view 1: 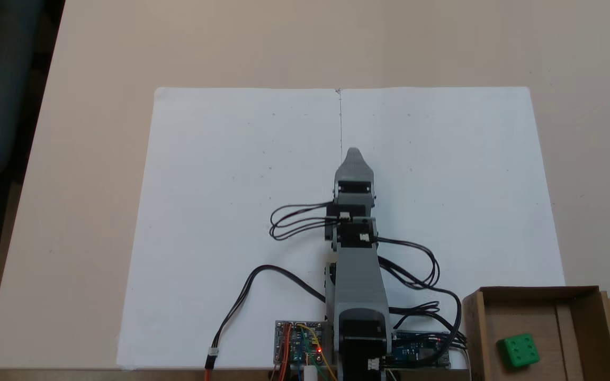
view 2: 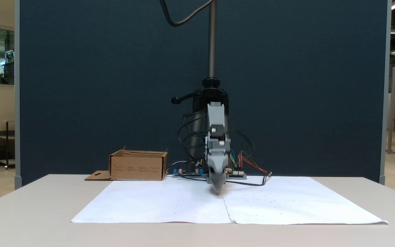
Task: Grasp a green dice and put it in the bin.
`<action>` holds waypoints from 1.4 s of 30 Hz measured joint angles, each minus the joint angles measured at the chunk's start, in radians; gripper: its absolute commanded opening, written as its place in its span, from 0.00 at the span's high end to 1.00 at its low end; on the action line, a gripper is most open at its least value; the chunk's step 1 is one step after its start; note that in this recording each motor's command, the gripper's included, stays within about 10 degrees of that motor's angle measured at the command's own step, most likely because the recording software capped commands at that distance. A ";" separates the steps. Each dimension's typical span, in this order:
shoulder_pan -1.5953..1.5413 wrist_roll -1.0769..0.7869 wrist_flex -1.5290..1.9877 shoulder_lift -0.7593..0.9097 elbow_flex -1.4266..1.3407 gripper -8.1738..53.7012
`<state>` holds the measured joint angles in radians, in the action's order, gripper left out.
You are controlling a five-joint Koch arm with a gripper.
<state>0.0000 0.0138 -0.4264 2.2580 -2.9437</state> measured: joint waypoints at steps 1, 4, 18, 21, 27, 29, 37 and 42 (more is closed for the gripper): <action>0.006 0.000 -0.043 0.000 -0.034 0.15; 0.008 -0.005 -0.186 0.000 -0.115 0.15; 0.023 -0.014 -0.492 0.000 -0.117 0.13; 0.032 -0.014 -0.541 0.000 -0.117 0.14; 0.051 -0.014 -0.649 0.000 -0.117 0.14; 0.052 -0.014 -0.684 0.000 -0.117 0.14; 0.040 -0.015 -0.818 0.000 -0.117 0.14; 0.028 -0.015 -0.882 0.000 -0.117 0.14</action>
<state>0.0276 -0.0015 -1.3085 2.2580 -3.0603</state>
